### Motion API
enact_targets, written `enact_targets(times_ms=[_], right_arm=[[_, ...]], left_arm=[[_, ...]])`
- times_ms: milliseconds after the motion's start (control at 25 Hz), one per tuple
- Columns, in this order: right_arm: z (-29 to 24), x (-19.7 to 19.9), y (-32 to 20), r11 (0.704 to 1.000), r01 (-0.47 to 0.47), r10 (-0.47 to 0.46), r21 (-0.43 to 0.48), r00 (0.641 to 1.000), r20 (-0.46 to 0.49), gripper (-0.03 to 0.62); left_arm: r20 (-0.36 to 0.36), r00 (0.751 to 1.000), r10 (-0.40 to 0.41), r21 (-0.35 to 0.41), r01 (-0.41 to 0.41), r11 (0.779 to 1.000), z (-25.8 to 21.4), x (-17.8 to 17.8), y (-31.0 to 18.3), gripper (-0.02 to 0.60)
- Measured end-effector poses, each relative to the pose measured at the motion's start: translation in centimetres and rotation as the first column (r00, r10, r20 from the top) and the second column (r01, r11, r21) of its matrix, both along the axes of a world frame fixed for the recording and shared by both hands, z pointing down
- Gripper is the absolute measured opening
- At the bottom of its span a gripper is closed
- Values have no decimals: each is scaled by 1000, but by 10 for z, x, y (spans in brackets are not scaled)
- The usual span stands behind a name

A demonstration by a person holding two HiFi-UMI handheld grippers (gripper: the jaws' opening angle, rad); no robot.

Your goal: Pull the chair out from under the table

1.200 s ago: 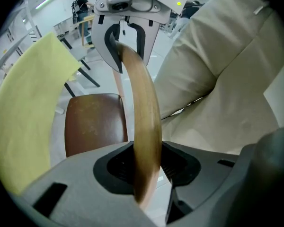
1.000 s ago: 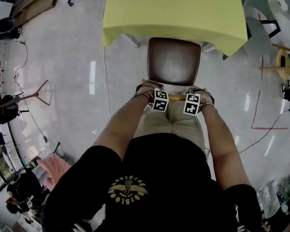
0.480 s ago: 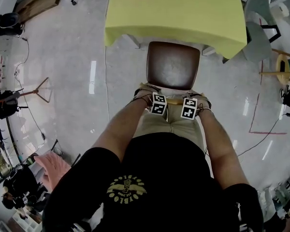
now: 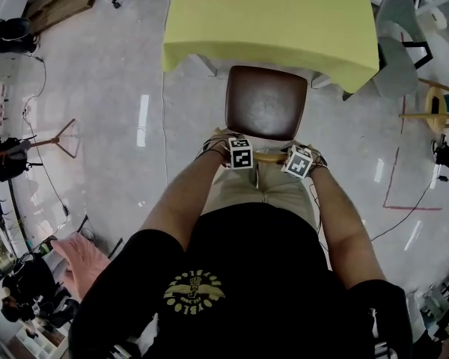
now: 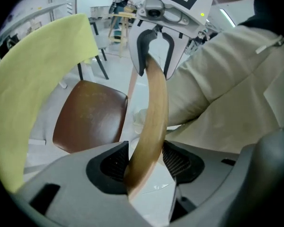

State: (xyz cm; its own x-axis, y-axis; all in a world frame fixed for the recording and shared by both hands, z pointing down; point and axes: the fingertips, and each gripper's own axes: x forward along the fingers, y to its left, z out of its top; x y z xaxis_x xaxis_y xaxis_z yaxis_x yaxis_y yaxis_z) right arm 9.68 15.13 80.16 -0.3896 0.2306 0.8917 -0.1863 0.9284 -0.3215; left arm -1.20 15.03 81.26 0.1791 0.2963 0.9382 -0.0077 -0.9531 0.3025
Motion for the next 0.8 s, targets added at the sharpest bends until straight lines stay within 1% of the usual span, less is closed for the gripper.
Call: enact_targets(times_ms=[80, 160, 280, 400, 480, 520, 560, 600, 680, 720, 760, 800], right_arm=[[-1, 4, -1, 997, -73, 73, -18, 997, 11, 193], [-6, 5, -2, 990, -138, 139, -21, 990, 25, 195], [-12, 9, -4, 970, -240, 241, -27, 970, 26, 195], [-18, 12, -6, 941, -335, 336, -39, 941, 37, 193], [-24, 14, -10, 916, -399, 401, -37, 914, 57, 181], [-27, 16, -13, 898, -439, 440, -30, 895, 71, 140], [-31, 19, -18, 876, -482, 482, -21, 872, 85, 70], [-35, 22, -23, 851, -526, 524, -15, 846, 98, 36], [-42, 29, -34, 805, -593, 590, -8, 799, 117, 22], [-46, 32, -39, 789, -615, 610, -2, 783, 122, 18], [-49, 36, -42, 777, -629, 624, 5, 772, 124, 17], [-52, 39, -44, 768, -640, 634, 11, 763, 126, 15]], left_arm=[[-10, 998, -64, -21, 63, 998, -3, 2, 0, 210], [-28, 990, -141, -48, 140, 989, -8, 3, -2, 217], [-56, 965, -256, -89, 251, 964, -18, 2, -7, 221], [-65, 939, -339, -91, 332, 939, -25, -2, -13, 220], [-82, 915, -396, -112, 386, 916, -29, -2, -15, 220], [-91, 901, -425, -129, 412, 902, -32, -1, -14, 219], [-99, 886, -453, -140, 438, 888, -35, -1, -14, 218], [-110, 870, -481, -148, 464, 873, -37, -2, -15, 212], [-140, 828, -543, -162, 522, 837, -41, -3, -21, 187], [-156, 801, -577, -164, 556, 815, -43, -3, -26, 160], [-170, 772, -612, -155, 592, 791, -44, -4, -31, 107], [-179, 743, -645, -137, 630, 764, -44, -7, -37, 21]])
